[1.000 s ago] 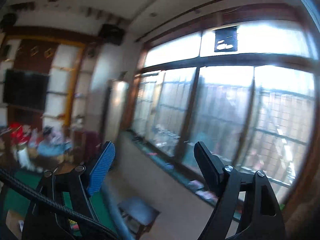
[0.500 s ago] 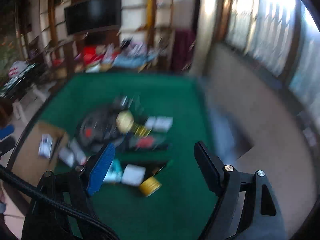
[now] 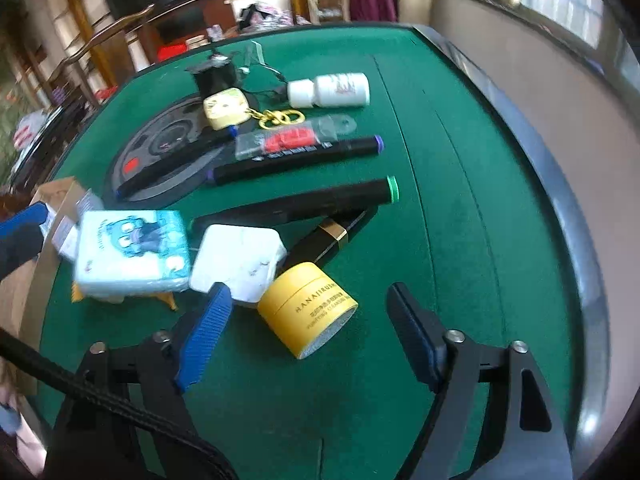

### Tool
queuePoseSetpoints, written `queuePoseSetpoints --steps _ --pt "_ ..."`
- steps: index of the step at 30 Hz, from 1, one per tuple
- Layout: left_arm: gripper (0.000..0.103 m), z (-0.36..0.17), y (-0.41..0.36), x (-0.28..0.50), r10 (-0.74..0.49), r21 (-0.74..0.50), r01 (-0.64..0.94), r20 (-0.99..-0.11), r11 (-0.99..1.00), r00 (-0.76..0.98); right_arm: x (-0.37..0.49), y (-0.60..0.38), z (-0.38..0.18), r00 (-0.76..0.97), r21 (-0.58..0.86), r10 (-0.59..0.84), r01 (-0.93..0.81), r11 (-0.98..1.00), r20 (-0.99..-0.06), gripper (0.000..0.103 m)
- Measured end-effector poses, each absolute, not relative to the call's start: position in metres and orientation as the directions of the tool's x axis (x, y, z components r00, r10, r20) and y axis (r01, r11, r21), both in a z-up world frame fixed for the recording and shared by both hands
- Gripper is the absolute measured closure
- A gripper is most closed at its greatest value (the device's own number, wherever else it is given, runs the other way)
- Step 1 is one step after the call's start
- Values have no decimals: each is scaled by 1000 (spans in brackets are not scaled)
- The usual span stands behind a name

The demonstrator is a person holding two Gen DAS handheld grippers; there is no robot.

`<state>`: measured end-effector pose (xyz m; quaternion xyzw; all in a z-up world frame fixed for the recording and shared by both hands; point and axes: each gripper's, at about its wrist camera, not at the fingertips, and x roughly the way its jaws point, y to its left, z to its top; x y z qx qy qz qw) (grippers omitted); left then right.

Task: Organize objects
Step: 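Grasp the blue cartoon tissue pack with the left gripper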

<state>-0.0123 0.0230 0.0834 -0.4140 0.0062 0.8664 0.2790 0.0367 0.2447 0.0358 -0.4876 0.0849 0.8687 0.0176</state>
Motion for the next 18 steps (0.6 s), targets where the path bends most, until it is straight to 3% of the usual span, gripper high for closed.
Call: queuePoseSetpoints --steps 3,5,7,8,11,18 --pt "31 67 48 -19 457 -183 -514 -750 -838 -478 43 258 37 -543 253 -140 -139 -958 -828 54" --pt "36 59 61 -15 457 -161 -555 -768 -816 -448 46 264 38 -542 240 -119 -159 -958 -832 54" --pt "62 56 66 -5 476 -155 -599 -769 -785 -426 53 269 38 -544 226 -105 -160 -961 -832 54" --pt "65 55 67 -2 495 -176 -616 -774 -768 -396 58 273 38 -545 225 -102 -163 -961 -832 54" --pt "66 51 63 5 528 -231 -627 -779 -744 -339 66 284 37 -549 239 -105 -179 -954 -829 54" --pt "62 50 75 8 524 -224 -630 -782 -743 -339 66 290 32 -556 273 -140 -163 -948 -819 54"
